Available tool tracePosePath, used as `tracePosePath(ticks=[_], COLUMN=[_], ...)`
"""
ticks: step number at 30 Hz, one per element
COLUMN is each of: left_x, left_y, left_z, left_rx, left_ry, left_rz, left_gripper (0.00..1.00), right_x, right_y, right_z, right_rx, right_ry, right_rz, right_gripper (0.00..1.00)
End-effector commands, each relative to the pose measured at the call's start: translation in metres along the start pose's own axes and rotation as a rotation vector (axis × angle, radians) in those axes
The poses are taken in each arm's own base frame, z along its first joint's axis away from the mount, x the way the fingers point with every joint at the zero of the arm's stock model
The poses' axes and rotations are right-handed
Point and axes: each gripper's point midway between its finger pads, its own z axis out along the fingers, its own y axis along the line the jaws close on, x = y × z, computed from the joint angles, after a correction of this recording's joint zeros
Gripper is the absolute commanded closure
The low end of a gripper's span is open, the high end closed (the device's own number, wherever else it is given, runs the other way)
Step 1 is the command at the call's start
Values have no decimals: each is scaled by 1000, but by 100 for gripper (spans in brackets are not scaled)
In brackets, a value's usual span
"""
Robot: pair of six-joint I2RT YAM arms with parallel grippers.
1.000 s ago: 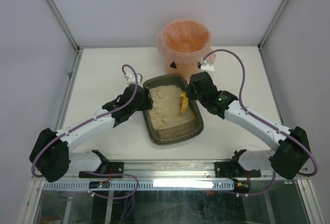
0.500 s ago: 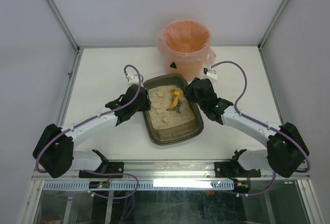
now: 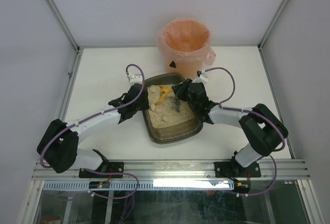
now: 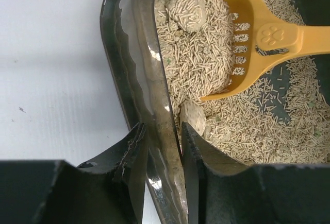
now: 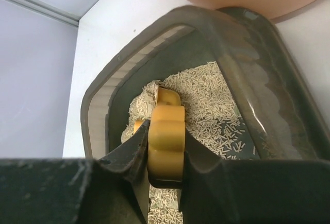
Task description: Clean the litter box
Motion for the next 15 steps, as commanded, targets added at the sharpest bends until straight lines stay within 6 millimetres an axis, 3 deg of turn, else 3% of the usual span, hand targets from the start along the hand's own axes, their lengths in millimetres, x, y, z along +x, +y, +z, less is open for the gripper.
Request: tracePosePath(ticks=[1, 7, 15], left_x=[2, 3, -1], left_y=[-9, -10, -8], left_z=[11, 12, 6], left_rx=[27, 30, 26], left_ry=[22, 29, 13], left_rz=[18, 20, 8], left_gripper=[73, 75, 75], right_x=[70, 83, 63], right_y=[-16, -7, 4], right_z=[-4, -11, -25], right_rx=[-51, -141, -235], right_ry=[198, 196, 98], right_rz=[-39, 27, 73], right_gripper=[100, 100, 100])
